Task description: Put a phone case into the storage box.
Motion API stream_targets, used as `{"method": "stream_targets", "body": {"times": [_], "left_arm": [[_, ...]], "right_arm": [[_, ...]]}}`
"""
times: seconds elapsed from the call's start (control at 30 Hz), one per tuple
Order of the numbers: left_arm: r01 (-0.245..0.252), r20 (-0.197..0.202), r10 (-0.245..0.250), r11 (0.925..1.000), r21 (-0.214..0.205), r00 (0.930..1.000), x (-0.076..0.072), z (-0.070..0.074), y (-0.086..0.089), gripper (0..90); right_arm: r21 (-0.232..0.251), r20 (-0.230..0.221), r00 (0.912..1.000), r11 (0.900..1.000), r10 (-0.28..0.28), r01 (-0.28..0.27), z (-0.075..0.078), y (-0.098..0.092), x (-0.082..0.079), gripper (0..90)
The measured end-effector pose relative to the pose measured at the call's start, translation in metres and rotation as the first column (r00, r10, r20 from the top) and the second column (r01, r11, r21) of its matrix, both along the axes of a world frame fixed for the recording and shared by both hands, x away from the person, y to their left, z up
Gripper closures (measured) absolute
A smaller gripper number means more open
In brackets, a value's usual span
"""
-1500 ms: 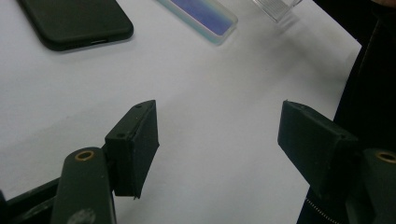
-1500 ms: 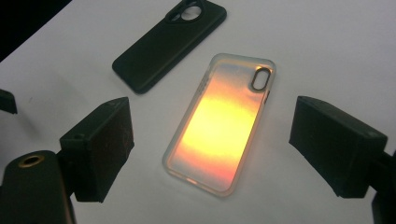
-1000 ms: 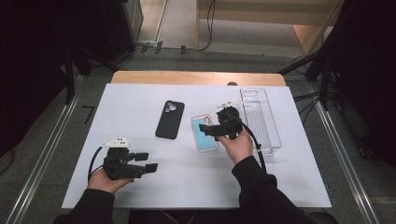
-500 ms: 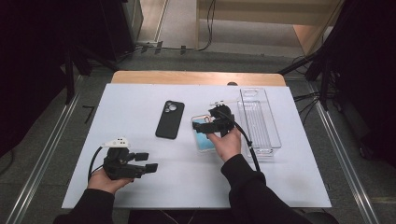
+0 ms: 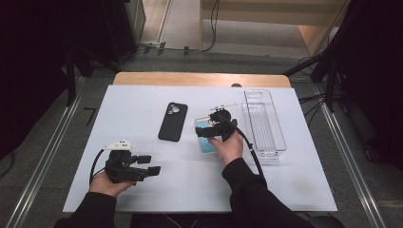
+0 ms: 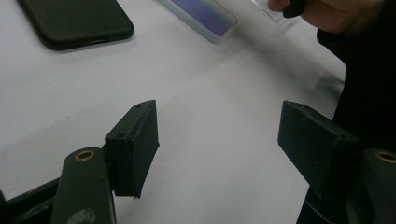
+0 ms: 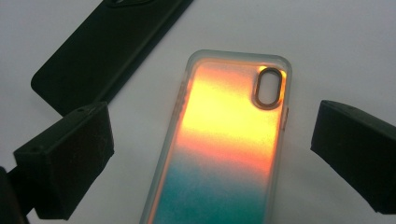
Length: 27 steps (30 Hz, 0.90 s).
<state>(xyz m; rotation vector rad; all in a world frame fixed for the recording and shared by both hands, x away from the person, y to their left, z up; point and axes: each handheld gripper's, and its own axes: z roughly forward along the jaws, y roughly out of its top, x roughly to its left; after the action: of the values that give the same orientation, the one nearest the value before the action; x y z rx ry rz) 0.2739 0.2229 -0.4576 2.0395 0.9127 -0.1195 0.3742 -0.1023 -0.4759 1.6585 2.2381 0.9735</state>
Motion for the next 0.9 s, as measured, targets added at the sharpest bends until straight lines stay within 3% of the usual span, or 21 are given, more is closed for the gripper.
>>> {"method": "stream_targets", "body": {"times": [0.5, 0.8, 0.9], "left_arm": [[0.0, 0.0, 0.0, 1.0, -0.001, 1.0, 0.0, 0.0, 0.0, 29.2], [0.001, 0.0, -0.001, 1.0, -0.001, 1.0, 0.0, 0.0, 0.0, 29.2], [0.0, 0.0, 0.0, 1.0, -0.001, 1.0, 0.0, 0.0, 0.0, 29.3]], "right_arm": [[-0.029, -0.016, 0.9998, 0.9996, -0.005, 0.005, -0.017, 0.009, -0.003, 0.0], [-0.096, -0.047, 0.9989, 0.9954, -0.004, 0.0, -0.028, 0.014, -0.004, 0.0], [-0.124, -0.039, 0.9993, 0.9922, -0.001, -0.004, -0.029, 0.017, -0.005, 0.0]]}}
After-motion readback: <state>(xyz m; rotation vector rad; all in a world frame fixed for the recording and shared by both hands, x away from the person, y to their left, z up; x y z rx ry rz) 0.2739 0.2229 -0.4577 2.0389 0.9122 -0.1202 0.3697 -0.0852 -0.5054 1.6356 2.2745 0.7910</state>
